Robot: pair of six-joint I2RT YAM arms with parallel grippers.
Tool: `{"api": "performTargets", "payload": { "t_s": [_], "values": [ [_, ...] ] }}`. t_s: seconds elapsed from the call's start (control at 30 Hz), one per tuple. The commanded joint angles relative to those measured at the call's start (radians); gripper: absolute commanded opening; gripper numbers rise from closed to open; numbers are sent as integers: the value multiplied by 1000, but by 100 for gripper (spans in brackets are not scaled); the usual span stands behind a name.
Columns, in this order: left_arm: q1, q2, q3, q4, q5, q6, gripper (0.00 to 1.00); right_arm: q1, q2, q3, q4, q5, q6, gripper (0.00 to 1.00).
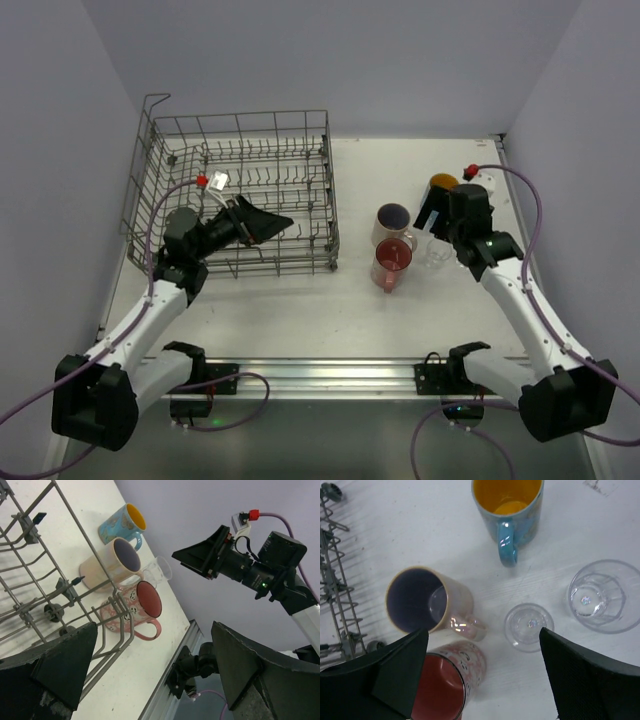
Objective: Unload the cups from the dish rack
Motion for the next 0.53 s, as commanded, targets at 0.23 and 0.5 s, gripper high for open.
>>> {"api": "performTargets", "payload": {
  "t_s": [0.23,0.5],
  "values": [
    [-46,-144,-46,-168,-24,95,100,31,-279,-235,33,-231,87,99],
    [-49,-239,-115,-178,-24,75,100,32,-489,-421,227,-496,105,99]
  ]
}}
